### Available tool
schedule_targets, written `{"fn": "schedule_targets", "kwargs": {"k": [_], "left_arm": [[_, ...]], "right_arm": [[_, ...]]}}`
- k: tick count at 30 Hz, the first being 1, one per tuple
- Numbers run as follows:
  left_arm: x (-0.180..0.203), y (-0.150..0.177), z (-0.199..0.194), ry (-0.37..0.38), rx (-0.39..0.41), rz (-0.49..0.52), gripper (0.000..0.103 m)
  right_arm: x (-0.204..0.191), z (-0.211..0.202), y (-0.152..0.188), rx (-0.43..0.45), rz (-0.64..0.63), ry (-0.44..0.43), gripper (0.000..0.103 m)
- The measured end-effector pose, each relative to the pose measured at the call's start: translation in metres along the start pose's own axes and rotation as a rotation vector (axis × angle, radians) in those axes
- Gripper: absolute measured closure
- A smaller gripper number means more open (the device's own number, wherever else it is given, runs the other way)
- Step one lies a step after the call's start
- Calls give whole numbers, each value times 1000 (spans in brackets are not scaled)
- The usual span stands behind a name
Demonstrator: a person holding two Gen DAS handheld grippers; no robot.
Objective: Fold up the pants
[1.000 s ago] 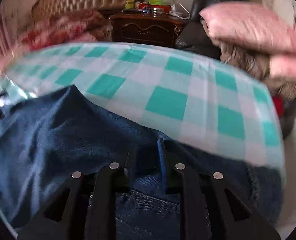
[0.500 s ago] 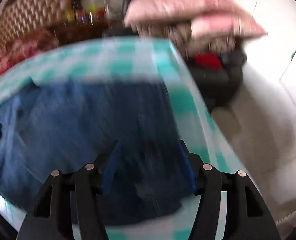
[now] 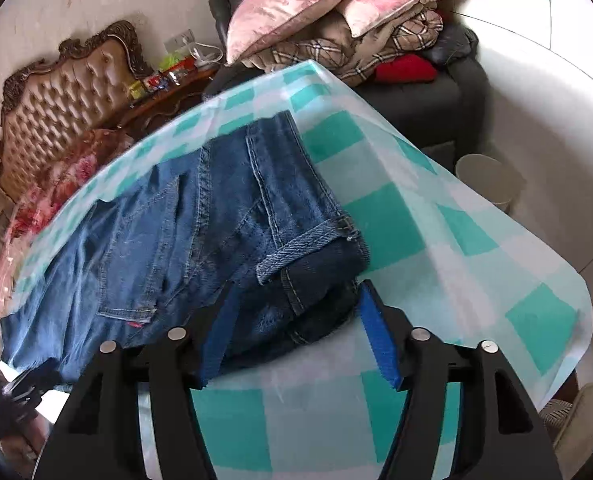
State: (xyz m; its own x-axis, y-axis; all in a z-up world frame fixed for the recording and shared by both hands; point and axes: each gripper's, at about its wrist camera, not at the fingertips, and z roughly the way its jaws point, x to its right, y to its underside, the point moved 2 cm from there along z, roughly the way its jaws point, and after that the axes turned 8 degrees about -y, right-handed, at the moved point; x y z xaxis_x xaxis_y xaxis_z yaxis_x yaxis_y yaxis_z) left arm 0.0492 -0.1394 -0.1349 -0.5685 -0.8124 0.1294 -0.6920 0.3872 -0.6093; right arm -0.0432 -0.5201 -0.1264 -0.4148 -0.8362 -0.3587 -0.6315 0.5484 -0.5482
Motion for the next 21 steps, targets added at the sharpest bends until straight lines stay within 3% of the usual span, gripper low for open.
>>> {"fn": "schedule_targets", "kwargs": {"k": [3,7,9,12,13,14,15,16,17,19,21], "left_arm": [[-3,3,-2,15,-6,-2,64],[-32,5,-22,53,44,-105,63],[-63,5,-39,22,90,-186,59],[-143,12,-65,-167,143,-337,59],[-182,16,-74,-266,141,-387,59],[-209,21,-81,-334,137,-419,61],[-236,25,-89,-387,138,-449,66],[-267,33,-97,-447,132,-477,68],[-292,40,-102,-489,104,-483,69],[-327,55,-97,-496,6,-445,69],[-348,68,-96,-603,-65,-398,68]], "right_arm": [[-8,1,4,-20,-63,102,70],[-8,-8,12,-38,-76,131,75],[-11,-18,14,-21,-72,138,76],[-30,-44,13,67,-109,123,69],[-42,-50,13,93,-142,110,67],[-56,-52,12,111,-187,83,57],[-66,-53,12,121,-217,65,42],[-76,-51,12,129,-249,54,36],[-87,-45,12,125,-281,50,34],[-103,-29,15,102,-320,28,34],[-111,-14,19,64,-334,28,34]]}}
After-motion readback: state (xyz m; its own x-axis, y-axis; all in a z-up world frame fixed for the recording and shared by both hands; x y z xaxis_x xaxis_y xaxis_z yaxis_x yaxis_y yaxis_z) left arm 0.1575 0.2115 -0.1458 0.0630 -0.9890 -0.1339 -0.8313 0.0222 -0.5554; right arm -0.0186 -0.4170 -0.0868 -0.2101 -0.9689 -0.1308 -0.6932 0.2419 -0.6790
